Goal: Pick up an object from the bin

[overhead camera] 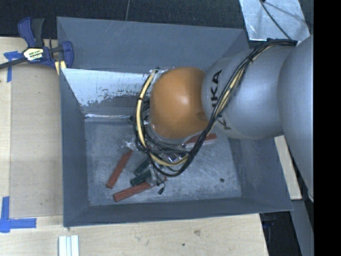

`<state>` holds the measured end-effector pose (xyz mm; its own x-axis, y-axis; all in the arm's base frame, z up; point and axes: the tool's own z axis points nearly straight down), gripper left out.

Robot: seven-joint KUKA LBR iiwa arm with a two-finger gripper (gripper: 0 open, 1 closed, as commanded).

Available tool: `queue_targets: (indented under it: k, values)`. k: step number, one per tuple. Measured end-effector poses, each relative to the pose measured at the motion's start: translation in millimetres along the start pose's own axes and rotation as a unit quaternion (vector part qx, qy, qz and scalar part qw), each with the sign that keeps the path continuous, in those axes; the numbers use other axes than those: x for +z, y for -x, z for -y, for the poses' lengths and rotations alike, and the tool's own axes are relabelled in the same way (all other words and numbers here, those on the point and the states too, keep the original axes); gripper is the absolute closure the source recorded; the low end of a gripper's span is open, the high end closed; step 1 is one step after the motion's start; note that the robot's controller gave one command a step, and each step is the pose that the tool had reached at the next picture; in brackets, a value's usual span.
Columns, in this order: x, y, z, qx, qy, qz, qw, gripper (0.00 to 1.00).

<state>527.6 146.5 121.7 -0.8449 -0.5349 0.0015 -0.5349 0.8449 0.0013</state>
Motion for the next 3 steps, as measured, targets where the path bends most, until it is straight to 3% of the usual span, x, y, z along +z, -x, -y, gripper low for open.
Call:
queue_targets:
  k: [1,2,3]
  values:
    - [38,10.2,-14,-0.073,-0.002,0.0028,0.9974,0.00]
    - [49,-0.5,-14,-0.098,-0.002,0.0050,0.9951,1.00]
    - [49,-0.5,-14,-0.098,-0.002,0.0050,0.9952,1.00]
